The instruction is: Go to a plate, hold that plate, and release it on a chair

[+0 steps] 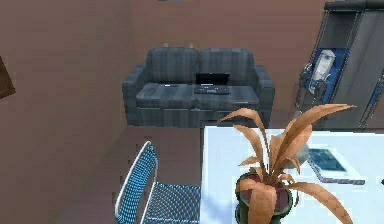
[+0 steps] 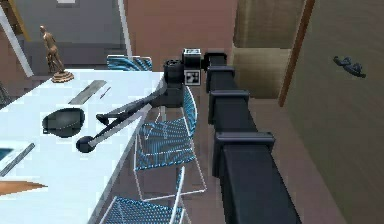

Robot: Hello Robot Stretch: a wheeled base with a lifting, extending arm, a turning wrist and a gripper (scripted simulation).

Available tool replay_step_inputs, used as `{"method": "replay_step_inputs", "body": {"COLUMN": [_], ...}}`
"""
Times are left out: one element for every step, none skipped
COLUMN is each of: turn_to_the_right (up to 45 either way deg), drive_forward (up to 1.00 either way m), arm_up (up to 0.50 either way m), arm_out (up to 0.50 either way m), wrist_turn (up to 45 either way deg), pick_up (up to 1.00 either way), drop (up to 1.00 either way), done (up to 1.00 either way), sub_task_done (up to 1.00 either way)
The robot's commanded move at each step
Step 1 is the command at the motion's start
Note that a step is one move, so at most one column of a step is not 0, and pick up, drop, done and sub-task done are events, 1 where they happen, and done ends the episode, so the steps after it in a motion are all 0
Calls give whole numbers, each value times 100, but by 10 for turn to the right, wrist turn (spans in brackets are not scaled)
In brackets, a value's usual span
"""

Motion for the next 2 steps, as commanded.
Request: {"method": "replay_step_inputs", "body": {"turn_to_the_right": [0,0], "drive_forward": [0,0], "arm_up": [0,0], "arm_out": [-10,0], "wrist_turn": [0,0], "pick_up": [0,0], "drop": [0,0], "done": [0,100], "sub_task_done": [0,0]}}
